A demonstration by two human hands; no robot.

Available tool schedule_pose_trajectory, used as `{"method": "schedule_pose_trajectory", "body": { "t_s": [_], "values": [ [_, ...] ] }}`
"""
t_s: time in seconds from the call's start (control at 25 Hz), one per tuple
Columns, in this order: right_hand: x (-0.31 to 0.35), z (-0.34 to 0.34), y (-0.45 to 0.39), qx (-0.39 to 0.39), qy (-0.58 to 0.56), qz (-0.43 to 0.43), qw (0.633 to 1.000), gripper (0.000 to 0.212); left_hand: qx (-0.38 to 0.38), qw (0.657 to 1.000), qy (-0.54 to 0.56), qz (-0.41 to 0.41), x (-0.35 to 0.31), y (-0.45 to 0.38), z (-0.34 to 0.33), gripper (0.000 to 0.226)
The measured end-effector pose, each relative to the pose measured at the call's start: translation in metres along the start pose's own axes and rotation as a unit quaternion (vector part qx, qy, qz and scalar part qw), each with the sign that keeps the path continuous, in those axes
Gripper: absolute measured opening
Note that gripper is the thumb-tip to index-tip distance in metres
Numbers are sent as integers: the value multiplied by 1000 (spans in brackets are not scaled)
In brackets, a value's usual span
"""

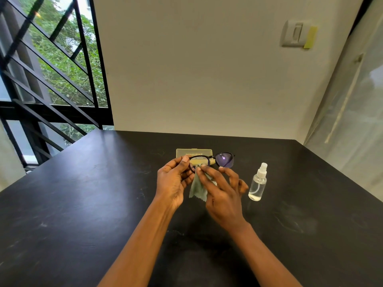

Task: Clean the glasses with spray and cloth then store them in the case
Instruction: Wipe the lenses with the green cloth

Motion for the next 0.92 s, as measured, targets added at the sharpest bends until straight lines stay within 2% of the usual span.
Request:
{"method": "schedule_pose_trajectory", "body": {
  "t_s": [0.08,0.24,0.36,0.56,0.68,0.92],
  "values": [
    [-5,-1,-2,-3,-21,-28,999,47,4,1000,2,3,2,1,0,12],
    [-3,-6,-16,44,-43,-89,994,52,8,1000,4,5,6,3,-1,12],
    [7,-8,-18,56,-30,-50,997,55,3,1000,4,1,7,3,-2,12],
    [9,-8,-1,6,-10,10,1000,53,-14,1000,8,-5,4,1,1,13],
    [0,-7,7,-14,-3,-8,1000,47,-18,1000,12,2,4,1,2,12],
    [7,-5,-15,28,4,-64,998,53,-16,1000,8,5,8,6,-4,10]
  ]
}}
Point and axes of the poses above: each hand's wrist, its own y-axis away from the middle knuckle, its own z-axis out of the back of the hand, x = y × z, the point moved 2 cm from there along -y, towards the middle knuckle, and after that the axes turned 12 degrees about y, right-handed, at the moved point
